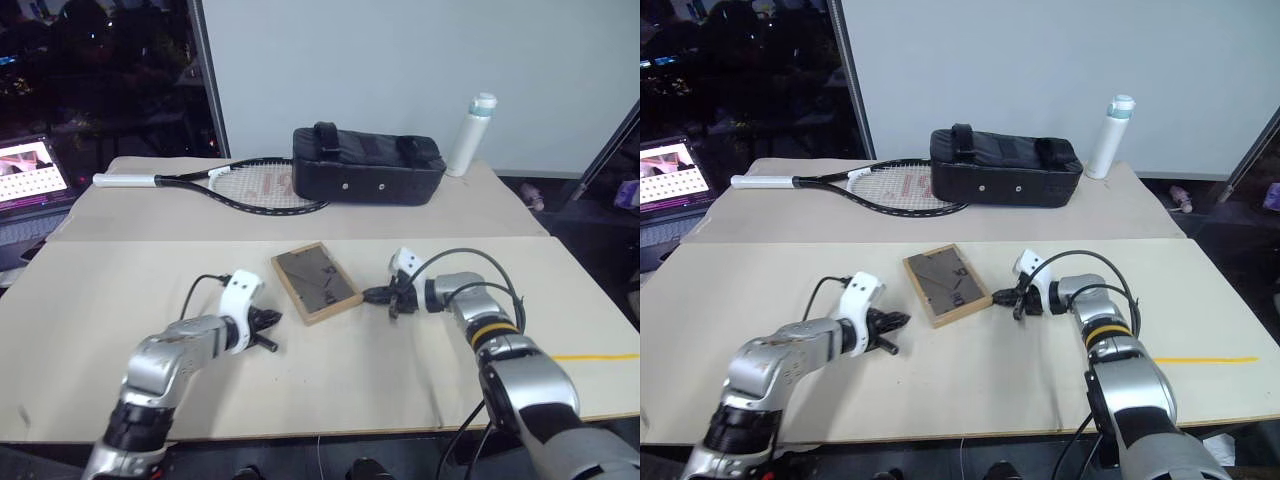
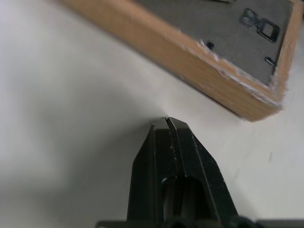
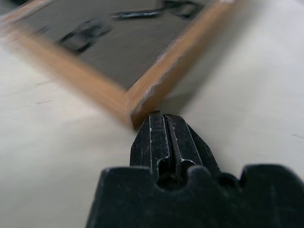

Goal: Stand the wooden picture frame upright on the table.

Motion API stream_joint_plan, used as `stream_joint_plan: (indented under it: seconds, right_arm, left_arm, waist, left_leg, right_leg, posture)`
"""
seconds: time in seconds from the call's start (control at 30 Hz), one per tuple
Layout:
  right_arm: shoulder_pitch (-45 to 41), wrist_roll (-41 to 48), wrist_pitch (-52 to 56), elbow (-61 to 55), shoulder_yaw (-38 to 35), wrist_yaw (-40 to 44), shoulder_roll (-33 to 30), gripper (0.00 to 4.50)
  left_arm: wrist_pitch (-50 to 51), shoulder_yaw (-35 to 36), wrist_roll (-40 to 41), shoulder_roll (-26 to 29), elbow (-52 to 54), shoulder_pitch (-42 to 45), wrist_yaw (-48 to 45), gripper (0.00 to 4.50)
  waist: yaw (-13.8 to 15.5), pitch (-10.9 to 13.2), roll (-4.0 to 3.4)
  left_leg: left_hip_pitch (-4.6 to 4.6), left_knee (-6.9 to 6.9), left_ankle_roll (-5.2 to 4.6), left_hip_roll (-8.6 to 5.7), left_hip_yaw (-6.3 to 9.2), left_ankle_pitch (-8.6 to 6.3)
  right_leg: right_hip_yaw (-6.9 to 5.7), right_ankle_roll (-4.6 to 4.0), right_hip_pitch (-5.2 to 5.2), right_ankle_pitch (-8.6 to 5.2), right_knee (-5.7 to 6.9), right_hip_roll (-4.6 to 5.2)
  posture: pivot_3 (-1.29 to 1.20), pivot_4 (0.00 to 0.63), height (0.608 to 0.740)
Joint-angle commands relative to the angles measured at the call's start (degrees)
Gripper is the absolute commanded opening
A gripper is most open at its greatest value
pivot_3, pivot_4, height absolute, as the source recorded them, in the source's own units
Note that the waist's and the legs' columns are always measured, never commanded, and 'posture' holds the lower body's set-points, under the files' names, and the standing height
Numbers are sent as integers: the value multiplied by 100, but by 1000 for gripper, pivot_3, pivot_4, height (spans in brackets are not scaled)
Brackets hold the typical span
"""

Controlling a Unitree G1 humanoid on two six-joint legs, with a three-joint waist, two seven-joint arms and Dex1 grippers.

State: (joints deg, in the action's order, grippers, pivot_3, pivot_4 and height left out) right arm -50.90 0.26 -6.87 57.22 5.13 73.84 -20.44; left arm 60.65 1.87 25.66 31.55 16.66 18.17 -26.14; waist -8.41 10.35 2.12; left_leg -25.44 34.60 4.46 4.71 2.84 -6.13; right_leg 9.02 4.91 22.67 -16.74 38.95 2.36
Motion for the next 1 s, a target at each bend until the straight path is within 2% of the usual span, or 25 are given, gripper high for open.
stream_joint_plan:
  seconds: [0.03,0.13,0.3,0.43,0.57,0.77,0.97,1.0]
  right_arm:
    - [190,203,601,-913,55,155,-19,34]
    - [27,-94,483,-768,154,-343,-184,34]
    - [-790,-755,-60,573,309,-1953,-329,34]
    - [-1248,-1040,-214,1227,409,-2548,-174,34]
    - [-1451,-955,-277,1564,204,-2914,116,34]
    - [-1376,-1078,-498,1539,357,-2663,505,34]
    - [-946,-1056,-725,993,569,-1903,616,34]
    - [-612,-983,-698,504,655,-1594,548,34]
  left_arm:
    - [90,265,-88,449,-274,-283,-170,0]
    - [-87,397,-96,570,-704,-57,-239,0]
    - [-226,687,128,-9,-1554,872,-51,0]
    - [-506,200,-239,-356,-1952,1195,75,0]
    - [-839,-38,-519,-718,-2342,1436,180,0]
    - [-966,-124,-623,-1610,-2884,1639,469,0]
    - [-646,-263,-572,-1805,-2409,1325,400,0]
    - [-436,-360,-478,-1719,-2151,1173,273,0]
  waist:
    - [-19,0,0]
    - [-16,1,-1]
    - [35,6,2]
    - [127,7,4]
    - [181,7,4]
    - [302,6,3]
    - [295,4,0]
    - [294,2,0]
  left_leg:
    - [7,0,0,0,6,0]
    - [19,3,1,0,14,0]
    - [18,13,1,-1,19,0]
    - [2,-2,0,-2,21,0]
    - [2,-30,1,-6,24,0]
    - [8,-4,2,-18,34,1]
    - [8,-4,3,-19,38,0]
    - [9,-8,4,-18,38,0]
  right_leg:
    - [-6,-3,-10,-3,0,0]
    - [-18,-10,-24,-11,0,0]
    - [-29,-12,-30,-11,-1,2]
    - [-33,-11,-22,-19,-10,5]
    - [-38,-37,-20,-7,-12,12]
    - [-48,-7,-41,-22,-11,24]
    - [-50,-5,-44,-22,-9,24]
    - [-50,-6,-44,-22,-10,24]
  posture:
    - [0,150,689]
    - [0,150,689]
    - [0,150,689]
    - [0,150,689]
    - [0,150,689]
    - [0,150,689]
    - [0,150,689]
    - [0,150,689]
